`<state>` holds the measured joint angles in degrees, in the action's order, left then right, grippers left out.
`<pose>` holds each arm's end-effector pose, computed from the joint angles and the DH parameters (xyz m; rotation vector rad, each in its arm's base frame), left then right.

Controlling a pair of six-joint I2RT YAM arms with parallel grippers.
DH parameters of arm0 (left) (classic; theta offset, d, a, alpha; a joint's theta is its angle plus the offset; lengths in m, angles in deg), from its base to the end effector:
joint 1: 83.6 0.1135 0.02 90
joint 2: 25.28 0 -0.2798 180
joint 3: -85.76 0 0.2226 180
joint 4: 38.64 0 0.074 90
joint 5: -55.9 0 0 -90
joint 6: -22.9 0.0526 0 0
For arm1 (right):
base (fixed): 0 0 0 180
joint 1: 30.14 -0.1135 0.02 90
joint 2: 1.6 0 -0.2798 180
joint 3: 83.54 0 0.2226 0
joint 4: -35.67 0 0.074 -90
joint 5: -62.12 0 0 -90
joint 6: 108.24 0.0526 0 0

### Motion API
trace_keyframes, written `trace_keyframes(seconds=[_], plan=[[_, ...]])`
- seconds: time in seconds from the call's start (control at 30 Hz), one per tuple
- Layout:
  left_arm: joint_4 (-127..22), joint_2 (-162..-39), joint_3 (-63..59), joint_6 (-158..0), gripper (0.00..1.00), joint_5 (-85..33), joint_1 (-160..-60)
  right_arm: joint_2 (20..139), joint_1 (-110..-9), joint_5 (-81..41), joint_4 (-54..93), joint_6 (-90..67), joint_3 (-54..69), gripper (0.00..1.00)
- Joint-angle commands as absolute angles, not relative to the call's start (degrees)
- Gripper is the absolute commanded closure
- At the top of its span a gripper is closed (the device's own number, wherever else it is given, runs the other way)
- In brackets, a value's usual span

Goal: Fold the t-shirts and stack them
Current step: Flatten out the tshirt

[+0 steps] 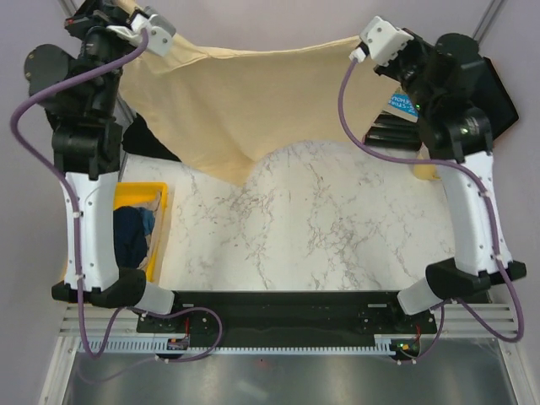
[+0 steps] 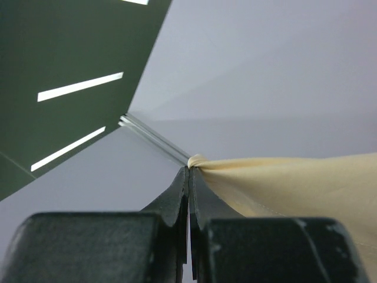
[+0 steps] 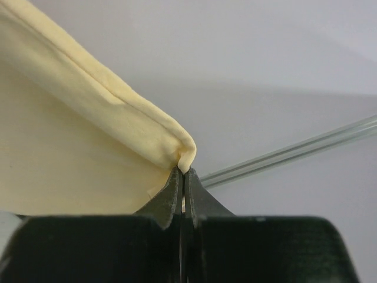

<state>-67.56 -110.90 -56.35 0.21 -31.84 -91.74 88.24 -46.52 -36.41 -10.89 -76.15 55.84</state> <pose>0.2311 -0.0351 0.6367 0.7224 0.8735 0.9036 0.2800 0.0742 0.5692 -0.8414 1.3130 -0.6891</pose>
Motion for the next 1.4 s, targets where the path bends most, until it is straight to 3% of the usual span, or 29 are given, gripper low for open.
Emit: trace_keyframes(seconds=[0.0, 0.23, 0.5, 0.67, 0.93, 1.1, 1.2, 1.37], plan=[[-67.65, -107.80, -59.33, -3.03, 0.98, -31.36, -91.25, 82.26, -46.22, -31.56, -19.37, -75.98, 58.22, 1.00], [-62.72, -116.58, -60.83, 3.03, 0.98, -32.17, -89.41, 88.04, -46.31, -40.96, -3.89, -79.94, 54.18, 1.00], [-63.60, -135.82, -74.44, 7.51, 0.98, -25.49, -83.78, 105.53, -44.38, -42.73, 0.86, -79.67, 64.19, 1.00], [-54.99, -142.69, -76.29, 12.17, 0.98, -26.18, -81.76, 111.77, -44.12, -45.79, 11.29, -83.71, 65.16, 1.00], [-31.12, -141.30, -76.73, 13.67, 0.98, -28.48, -81.67, 115.65, -42.27, -50.73, 32.23, -89.87, 71.03, 1.00], [-26.68, -134.63, -76.74, 16.92, 0.98, -22.59, -81.75, 113.02, -41.57, -46.87, 36.20, -92.42, 74.13, 1.00], [-26.42, -131.03, -75.51, 16.49, 0.98, -21.62, -81.76, 109.15, -41.48, -46.59, 36.20, -91.81, 68.52, 1.00], [-24.75, -129.34, -70.95, 16.31, 0.98, -25.56, -81.67, 100.38, -41.30, -48.88, 34.81, -87.86, 47.97, 1.00]])
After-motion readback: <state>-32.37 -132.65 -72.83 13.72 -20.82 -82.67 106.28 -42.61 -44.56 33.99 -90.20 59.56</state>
